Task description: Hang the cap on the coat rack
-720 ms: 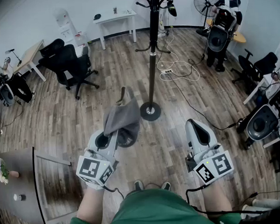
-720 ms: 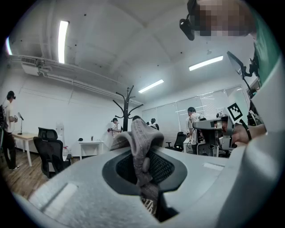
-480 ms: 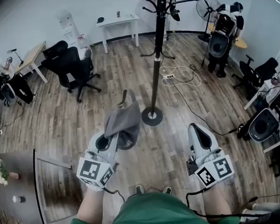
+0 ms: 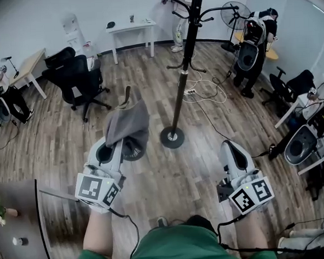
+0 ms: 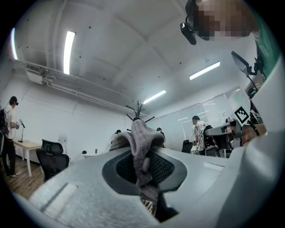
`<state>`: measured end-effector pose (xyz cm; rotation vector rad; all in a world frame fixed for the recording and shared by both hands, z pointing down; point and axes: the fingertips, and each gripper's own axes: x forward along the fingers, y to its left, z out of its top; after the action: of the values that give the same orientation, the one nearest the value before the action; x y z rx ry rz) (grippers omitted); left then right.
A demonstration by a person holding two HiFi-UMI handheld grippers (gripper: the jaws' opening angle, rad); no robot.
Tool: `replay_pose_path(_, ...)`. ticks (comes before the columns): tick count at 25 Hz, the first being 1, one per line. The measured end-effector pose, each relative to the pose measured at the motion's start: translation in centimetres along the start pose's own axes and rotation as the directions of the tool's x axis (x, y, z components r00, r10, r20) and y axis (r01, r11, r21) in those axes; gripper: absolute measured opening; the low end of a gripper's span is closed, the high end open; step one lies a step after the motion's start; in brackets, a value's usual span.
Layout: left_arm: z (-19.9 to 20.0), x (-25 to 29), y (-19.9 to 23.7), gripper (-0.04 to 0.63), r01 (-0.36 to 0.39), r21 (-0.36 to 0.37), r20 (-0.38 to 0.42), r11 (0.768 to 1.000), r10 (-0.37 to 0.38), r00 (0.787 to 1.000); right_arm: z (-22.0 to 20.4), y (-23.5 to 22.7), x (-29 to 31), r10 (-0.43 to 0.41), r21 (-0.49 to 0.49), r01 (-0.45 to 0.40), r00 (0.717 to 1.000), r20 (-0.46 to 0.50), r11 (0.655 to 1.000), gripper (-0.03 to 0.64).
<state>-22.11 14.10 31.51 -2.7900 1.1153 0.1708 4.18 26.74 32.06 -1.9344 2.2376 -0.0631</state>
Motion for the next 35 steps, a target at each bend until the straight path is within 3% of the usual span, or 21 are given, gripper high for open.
replay_pose_path(9,0.0,0.8,3.9,0.037,-0.005,-0.035,0.037,0.999,0.006,0.999,-0.1,-0.2,3.2,-0.052,-0.028,0.052,0.999,-0.009,0.998,0.002)
replay_pose_path(17,-1.3,4.3,5.2,0.037,-0.014,-0.059,0.009,0.998,0.014,1.0,-0.4,-3.0,8.5,-0.024,0.001,0.024,0.999,0.025,1.0,0.002)
replay_pose_path(27,-2.1,14.6,6.5,0.037,0.005,-0.036,0.019,0.999,-0.004,1.0,0.8,-10.7,17.1,0.006,0.019,-0.008,0.992,0.127,1.0,0.002)
replay_pose_path(35,-3.7,21.7,7.0,0.037,-0.011,-0.016,-0.006,1.0,0.011,1.0,-0.2,-16.3,23.0,0.057,0.056,-0.065,0.99,0.127,0.996,0.002)
